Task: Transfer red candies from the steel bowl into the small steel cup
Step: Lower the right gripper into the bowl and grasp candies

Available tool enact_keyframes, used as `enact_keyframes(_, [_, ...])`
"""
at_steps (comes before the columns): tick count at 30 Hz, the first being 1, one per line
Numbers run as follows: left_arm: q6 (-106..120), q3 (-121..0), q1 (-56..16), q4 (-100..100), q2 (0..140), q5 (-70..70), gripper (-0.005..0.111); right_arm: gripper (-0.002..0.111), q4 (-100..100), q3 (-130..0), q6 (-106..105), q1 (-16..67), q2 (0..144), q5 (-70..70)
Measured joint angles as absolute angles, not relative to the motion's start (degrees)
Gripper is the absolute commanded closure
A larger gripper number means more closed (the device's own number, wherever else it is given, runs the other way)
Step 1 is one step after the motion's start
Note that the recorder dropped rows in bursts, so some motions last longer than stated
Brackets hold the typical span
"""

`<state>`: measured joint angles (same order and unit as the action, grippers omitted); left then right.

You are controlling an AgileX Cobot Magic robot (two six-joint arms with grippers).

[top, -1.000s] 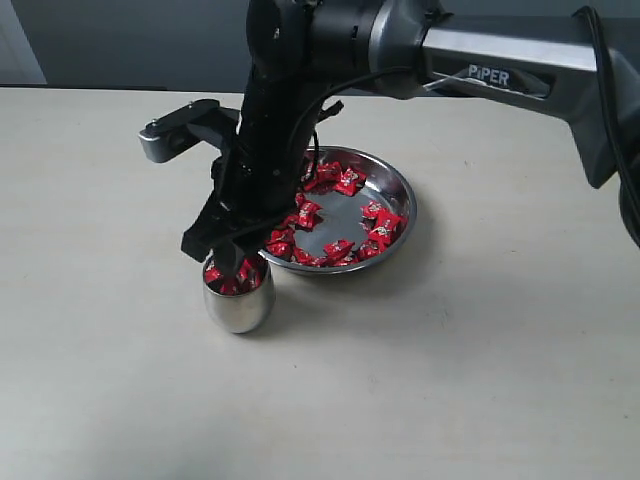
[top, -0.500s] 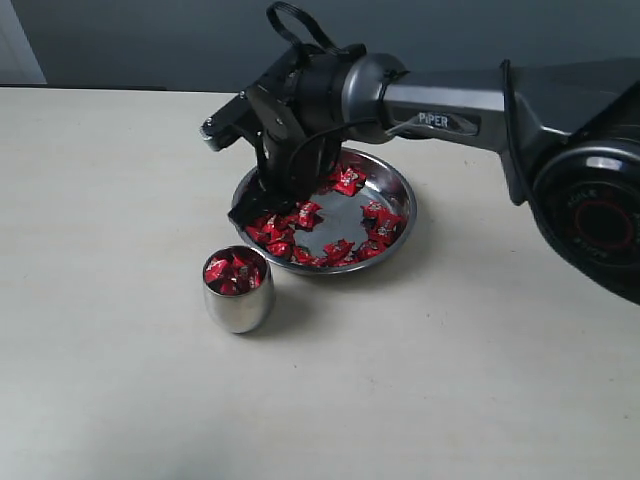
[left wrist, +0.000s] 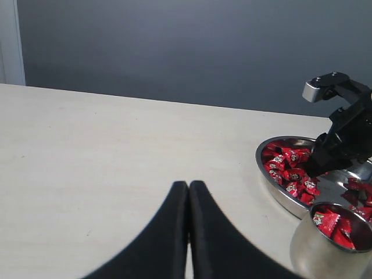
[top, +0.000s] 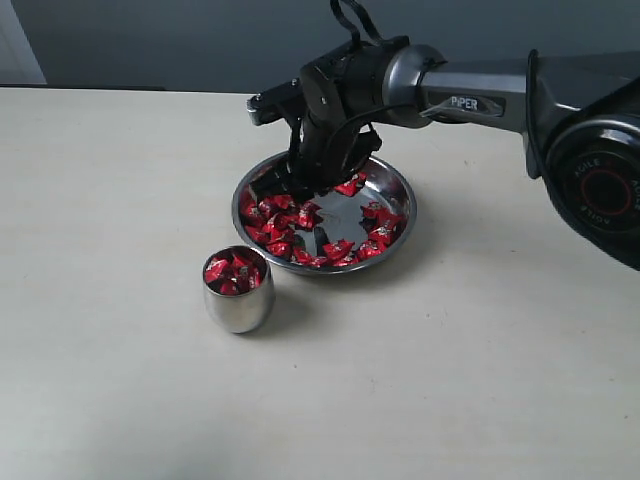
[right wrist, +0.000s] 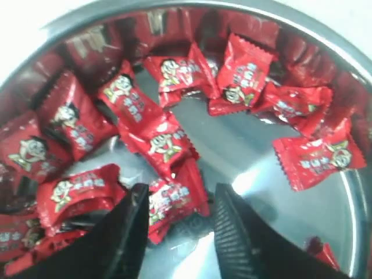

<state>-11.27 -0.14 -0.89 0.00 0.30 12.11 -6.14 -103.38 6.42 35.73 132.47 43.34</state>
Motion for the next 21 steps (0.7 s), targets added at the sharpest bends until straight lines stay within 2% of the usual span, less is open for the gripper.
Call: enact_keyframes(21, [-11.27,-0.14,-0.89,0.0,0.3,12.11,0.106,0.072,-3.62,-103.38,4.85,35.64,134.71,42.36])
